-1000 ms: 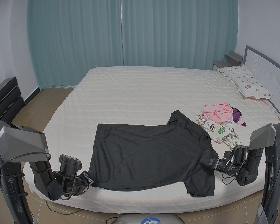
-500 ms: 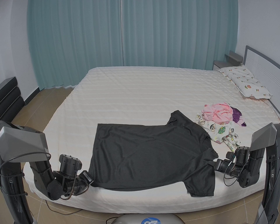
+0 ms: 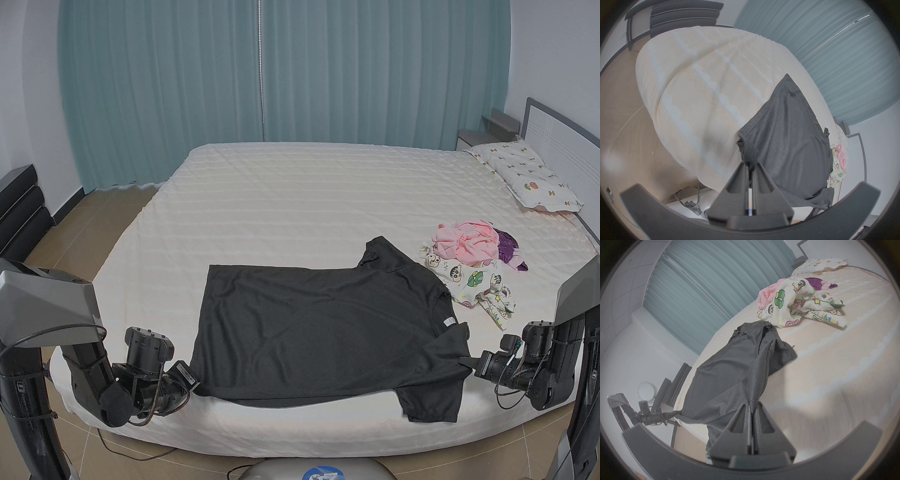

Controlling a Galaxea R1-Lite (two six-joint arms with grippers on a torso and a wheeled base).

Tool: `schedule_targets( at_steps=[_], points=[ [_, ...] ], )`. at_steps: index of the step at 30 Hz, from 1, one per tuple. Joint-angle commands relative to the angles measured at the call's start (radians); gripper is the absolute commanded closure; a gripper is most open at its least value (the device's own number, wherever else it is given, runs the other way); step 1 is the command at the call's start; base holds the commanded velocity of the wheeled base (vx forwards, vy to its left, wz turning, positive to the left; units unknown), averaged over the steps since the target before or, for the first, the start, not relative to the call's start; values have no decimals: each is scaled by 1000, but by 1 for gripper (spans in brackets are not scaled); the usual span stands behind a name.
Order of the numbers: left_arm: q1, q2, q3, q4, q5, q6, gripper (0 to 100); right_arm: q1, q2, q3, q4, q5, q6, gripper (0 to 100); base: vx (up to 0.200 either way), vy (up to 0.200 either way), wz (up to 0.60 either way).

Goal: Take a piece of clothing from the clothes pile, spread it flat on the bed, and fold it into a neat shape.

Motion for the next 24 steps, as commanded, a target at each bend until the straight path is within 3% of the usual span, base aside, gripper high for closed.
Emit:
schedule_targets(
  at_steps=[1, 6, 12, 17, 24],
  points=[
    [0, -41, 9, -1, 7, 8, 100, -30, -49, 74, -14, 35, -24, 100, 0, 0, 0],
    [10, -59, 10, -1, 10, 17, 100, -42, -80, 134, -14, 50, -41, 100, 0, 0, 0],
    [16, -64, 35, -3, 50, 101, 100, -47, -85, 217, -14, 67, -132, 100, 0, 0, 0],
    [16, -73, 50, -3, 72, 138, 100, -76, -114, 217, -1, 93, -146, 100, 0, 0, 0],
    [22, -85, 70, -1, 75, 193, 100, -68, -227, 217, 223, 96, -208, 100, 0, 0, 0]
  ],
)
